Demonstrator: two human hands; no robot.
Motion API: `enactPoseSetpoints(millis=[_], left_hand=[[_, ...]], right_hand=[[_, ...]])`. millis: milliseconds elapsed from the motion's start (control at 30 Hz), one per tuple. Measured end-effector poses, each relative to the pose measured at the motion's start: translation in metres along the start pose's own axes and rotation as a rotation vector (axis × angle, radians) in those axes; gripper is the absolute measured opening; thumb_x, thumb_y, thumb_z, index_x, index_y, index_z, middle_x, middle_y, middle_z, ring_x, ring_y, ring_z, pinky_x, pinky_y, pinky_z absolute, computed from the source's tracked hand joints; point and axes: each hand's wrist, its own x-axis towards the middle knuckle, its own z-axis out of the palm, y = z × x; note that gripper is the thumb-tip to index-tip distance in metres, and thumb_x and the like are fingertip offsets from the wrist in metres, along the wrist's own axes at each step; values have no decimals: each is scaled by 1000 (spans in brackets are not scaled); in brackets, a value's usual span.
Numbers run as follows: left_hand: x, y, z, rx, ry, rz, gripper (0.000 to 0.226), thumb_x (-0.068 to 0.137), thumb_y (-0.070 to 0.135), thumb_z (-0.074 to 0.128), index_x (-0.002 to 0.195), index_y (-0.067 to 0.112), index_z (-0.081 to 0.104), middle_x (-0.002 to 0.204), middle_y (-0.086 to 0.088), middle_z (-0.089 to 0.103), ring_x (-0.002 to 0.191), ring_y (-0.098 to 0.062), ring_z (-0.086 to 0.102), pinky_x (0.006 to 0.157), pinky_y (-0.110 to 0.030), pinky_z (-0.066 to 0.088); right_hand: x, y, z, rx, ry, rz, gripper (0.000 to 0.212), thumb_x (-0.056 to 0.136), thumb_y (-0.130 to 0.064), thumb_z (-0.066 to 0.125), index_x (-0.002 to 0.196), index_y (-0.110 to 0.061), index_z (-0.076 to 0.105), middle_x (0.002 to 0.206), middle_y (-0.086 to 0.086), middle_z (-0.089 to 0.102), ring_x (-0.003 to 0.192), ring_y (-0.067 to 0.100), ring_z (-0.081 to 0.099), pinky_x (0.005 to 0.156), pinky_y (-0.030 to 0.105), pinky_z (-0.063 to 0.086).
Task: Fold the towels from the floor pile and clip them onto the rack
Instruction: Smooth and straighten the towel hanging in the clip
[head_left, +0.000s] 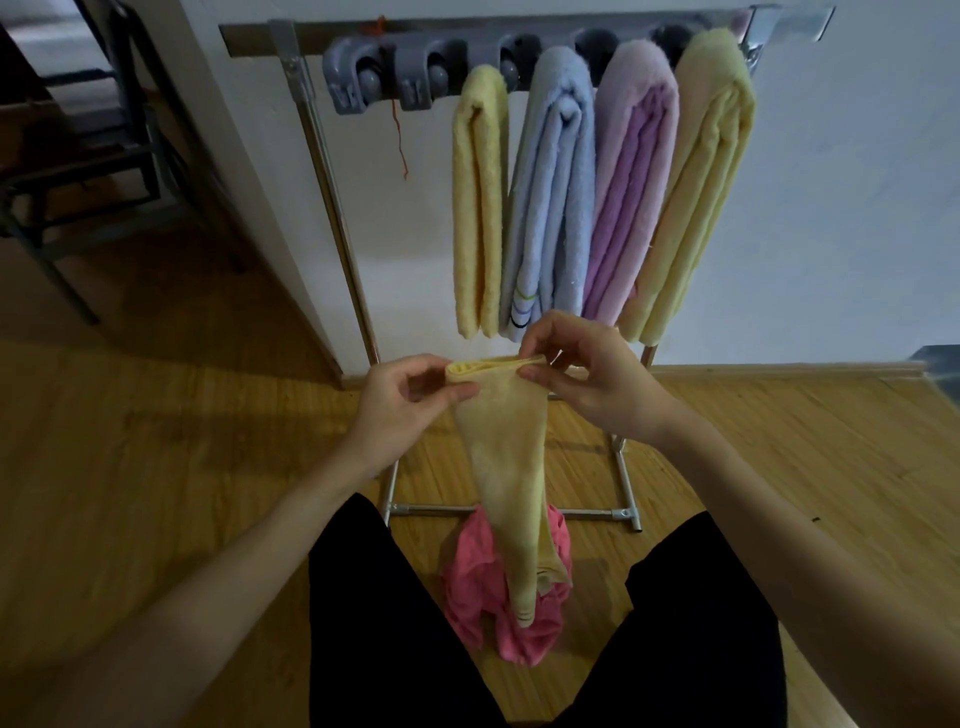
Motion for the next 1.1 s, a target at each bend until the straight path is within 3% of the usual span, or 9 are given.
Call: enactPoseSetpoints(millis=[133,200,367,500,600,700,833,933,1100], left_hand=[[7,4,11,43,58,145,17,76,8,75,91,12,71,86,3,71,80,-8,68,75,-20,53],[11,9,16,67,65,200,15,76,10,76,88,17,71,83,5,71,78,-8,67,73,-20,53],[15,16,19,94,73,251,15,74,12,78,88,16,71,80,1,71,74,-10,66,71,-21,53],[5,16,10,-85,26,94,23,72,4,76,94,7,70,89,-2,72,82,-10,69,74,-19,54],[-5,-3,-6,-85,-86,-9,29,69,-2,77,93,12,69,88,1,73,85,-11,69,75,-19,55],[-18,-44,-11,-15,-224,-159,33,68,-7,76,91,17,69,79,13,73,77,-3,67,70,-14,52],[-29,-110,-5,119,-366,-319,34,62,12,85,91,23,70,87,7,74,86,-9,69,82,-30,55],[-34,-134,9,119,-378,-397,39,57,28,87,90,25,69,93,7,73,93,-10,68,87,-31,54],[-37,-149,40,41,-383,-528,23,82,26,73,103,20,65,103,5,67,100,-14,63,84,-25,54]], right_hand=[[-2,6,-7,-104,-27,33,23,89,-13,67,111,-11,60,91,-1,60,79,18,59,70,32,51],[-1,3,-11,-129,-73,22,29,87,-19,70,113,-10,62,88,-3,60,74,11,57,67,25,48],[5,1,-15,-139,-121,4,20,87,-20,69,79,-1,66,67,3,49,61,8,44,57,19,35],[7,-2,-9,-32,-86,31,15,90,-12,66,76,-19,64,74,1,49,67,8,47,64,19,37],[10,-2,0,21,-81,45,13,91,-13,63,85,-2,66,74,3,55,67,6,49,64,18,38],[13,-6,5,75,-87,91,23,94,-12,59,79,6,59,62,-1,42,57,4,38,55,15,31],[19,-17,9,141,-51,93,25,96,-9,56,76,7,54,63,1,38,57,4,36,54,17,30],[22,-21,11,181,-19,107,21,96,-9,55,76,-2,55,62,-2,40,56,5,38,53,19,32],[12,-9,10,174,285,186,24,95,-13,57,74,-3,57,60,-1,43,56,8,40,51,21,34]])
